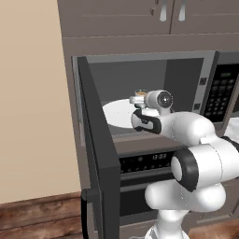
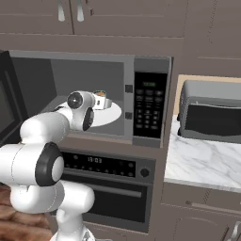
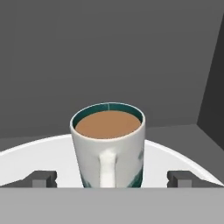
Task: Pick the cup of tea, navigate to the dining table, and place it on the saucer.
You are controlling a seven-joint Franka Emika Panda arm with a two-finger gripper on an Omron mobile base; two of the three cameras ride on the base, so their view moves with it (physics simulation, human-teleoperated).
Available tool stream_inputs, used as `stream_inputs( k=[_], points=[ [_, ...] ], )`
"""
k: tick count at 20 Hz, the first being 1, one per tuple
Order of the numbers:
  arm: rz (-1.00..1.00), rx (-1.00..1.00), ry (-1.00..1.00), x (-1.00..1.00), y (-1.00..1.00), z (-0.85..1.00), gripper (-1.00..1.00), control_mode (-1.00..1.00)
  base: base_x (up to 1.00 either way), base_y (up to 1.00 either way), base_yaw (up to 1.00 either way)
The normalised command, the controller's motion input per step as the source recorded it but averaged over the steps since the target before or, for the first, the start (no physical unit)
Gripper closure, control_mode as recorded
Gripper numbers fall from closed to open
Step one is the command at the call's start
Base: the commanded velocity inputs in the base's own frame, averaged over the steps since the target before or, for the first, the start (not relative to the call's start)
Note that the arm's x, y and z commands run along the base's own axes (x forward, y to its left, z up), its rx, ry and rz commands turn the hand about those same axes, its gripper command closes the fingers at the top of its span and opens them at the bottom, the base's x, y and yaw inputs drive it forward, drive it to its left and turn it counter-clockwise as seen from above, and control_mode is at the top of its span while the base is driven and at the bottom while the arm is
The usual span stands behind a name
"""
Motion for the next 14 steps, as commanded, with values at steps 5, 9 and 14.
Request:
stream_inputs(
  k=[5,9,14],
  points=[
    [0.0,0.0,0.0,0.08,0.0,-0.02,-1.0,-1.0,0.0,0.0,0.0],
    [0.0,0.0,0.0,0.05,0.0,-0.1,-1.0,-1.0,0.0,0.0,0.0],
    [0.0,0.0,0.0,0.05,0.0,-0.1,-1.0,-1.0,0.0,0.0,0.0]
  ],
)
